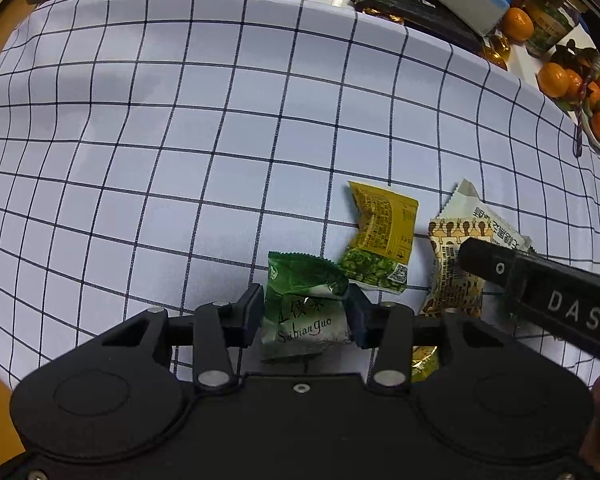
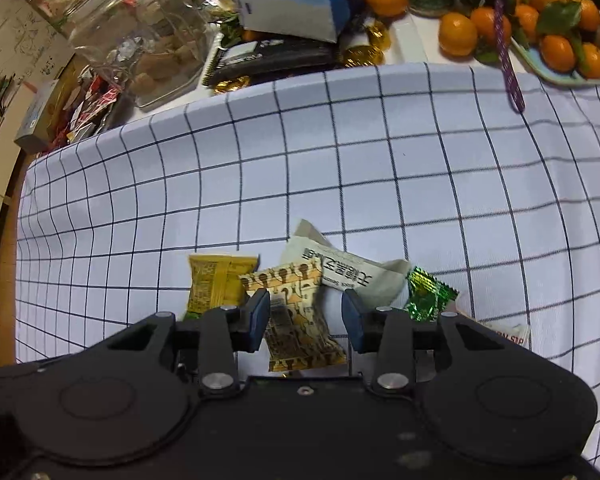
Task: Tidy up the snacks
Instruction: 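Grasp a green packet with the left tool while the right tool grasps a beige patterned packet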
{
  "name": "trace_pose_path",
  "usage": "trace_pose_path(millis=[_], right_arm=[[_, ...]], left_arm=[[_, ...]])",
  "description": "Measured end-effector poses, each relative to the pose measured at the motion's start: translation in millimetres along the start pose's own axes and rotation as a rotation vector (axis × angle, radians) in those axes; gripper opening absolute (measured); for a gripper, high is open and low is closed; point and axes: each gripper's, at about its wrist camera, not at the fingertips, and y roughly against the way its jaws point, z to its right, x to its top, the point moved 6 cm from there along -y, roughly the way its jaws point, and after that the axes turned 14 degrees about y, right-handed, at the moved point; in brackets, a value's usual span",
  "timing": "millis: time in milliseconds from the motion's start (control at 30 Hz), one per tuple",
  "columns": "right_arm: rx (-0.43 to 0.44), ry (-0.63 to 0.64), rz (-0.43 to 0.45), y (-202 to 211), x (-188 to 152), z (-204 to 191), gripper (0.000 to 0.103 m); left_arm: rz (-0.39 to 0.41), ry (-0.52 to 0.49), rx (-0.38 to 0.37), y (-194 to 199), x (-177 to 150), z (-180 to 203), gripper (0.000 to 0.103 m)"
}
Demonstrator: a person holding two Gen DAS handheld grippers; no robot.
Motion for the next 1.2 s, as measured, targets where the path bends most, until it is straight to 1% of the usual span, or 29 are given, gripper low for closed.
trace_pose_path(millis=[100,200,367,467,633,767,967,1100,1200], right_arm=[[0.008,0.027,0.002,1.6,-0.5,-8.5,0.042],[0.030,0.036,-0.007,3.3,-2.3,-14.4,0.043],[0.003,0.045,-0.030,-1.2,-5.5,-14.6,0.045],[-0.001,0.032,-0.048,-4.3,-8.2,-11.5,0.045],[-0.008,0.036,-0.054,-6.0,-9.3,-10.4,0.045],[-0.011,0.032,-0.060,-7.9,-9.5,-9.2,0.045],[-0.001,0.019,-0.088,-15.2,-11.7,-9.5,0.045],[-0.015,0.015,-0.086,-17.1,-13.9,-10.4,0.045],[-0.034,-0.008,-0.067,-17.0,-15.8,-10.1,0.045]], left_arm=[[0.011,0.046,0.024,2.0,5.3,-11.0,0.053],[0.030,0.079,0.020,7.4,10.5,-20.5,0.052],[0.070,0.089,-0.040,22.9,15.7,-26.0,0.052],[0.085,0.083,-0.088,26.7,18.9,-17.9,0.051],[0.105,0.076,-0.127,30.6,23.2,-9.6,0.050],[0.111,0.070,-0.115,32.4,23.2,-11.0,0.050],[0.081,0.089,-0.111,25.3,21.1,-12.7,0.050],[0.079,0.079,-0.115,25.7,19.0,-10.4,0.050],[0.083,0.072,-0.112,26.3,18.4,-9.5,0.050]])
